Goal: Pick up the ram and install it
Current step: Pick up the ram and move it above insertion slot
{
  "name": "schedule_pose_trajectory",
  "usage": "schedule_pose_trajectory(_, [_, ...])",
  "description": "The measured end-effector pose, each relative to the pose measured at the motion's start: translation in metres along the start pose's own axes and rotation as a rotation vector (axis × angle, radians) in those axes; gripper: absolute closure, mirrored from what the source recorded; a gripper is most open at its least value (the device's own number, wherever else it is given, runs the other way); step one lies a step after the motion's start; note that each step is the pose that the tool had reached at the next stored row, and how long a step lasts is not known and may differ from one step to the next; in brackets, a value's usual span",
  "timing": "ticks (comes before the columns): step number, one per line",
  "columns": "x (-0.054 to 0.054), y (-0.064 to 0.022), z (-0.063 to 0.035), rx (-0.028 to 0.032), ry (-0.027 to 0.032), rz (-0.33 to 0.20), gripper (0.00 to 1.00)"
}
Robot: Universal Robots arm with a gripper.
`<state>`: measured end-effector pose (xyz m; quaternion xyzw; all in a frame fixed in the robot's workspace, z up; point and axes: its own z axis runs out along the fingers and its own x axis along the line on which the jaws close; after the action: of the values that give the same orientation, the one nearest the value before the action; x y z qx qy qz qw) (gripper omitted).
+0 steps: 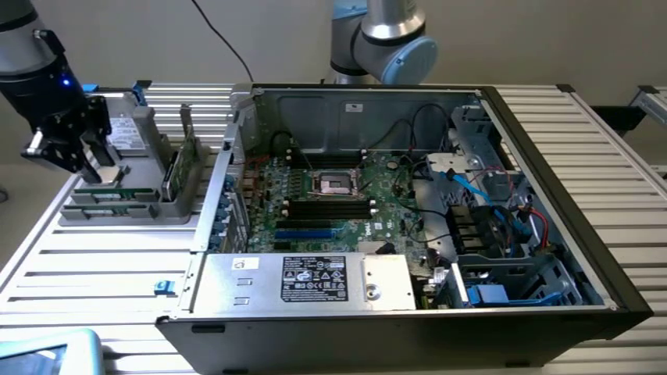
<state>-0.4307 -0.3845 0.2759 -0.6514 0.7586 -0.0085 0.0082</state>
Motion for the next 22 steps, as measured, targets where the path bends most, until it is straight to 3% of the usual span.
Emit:
schedule_pose_trajectory(6, [0.000, 0.0003, 0.0092, -0.0027, -0.0043, -0.090, 0.57])
schedule_pose_trajectory(8, [0.000, 0.0005, 0.0115, -0.0082, -0.0043, -0.107, 0.57])
schedule_pose_trajectory(11, [0.000, 0.0005, 0.0142, -0.0221, -0.0032, -0.125, 0.57])
schedule_pose_trajectory(13, [0.000, 0.0006, 0.0170, -0.0262, -0.0026, -0.137, 0.57])
schedule_pose_trajectory(22, [0.000, 0.0006, 0.0290, -0.0293, 0.0075, -0.154, 0.57])
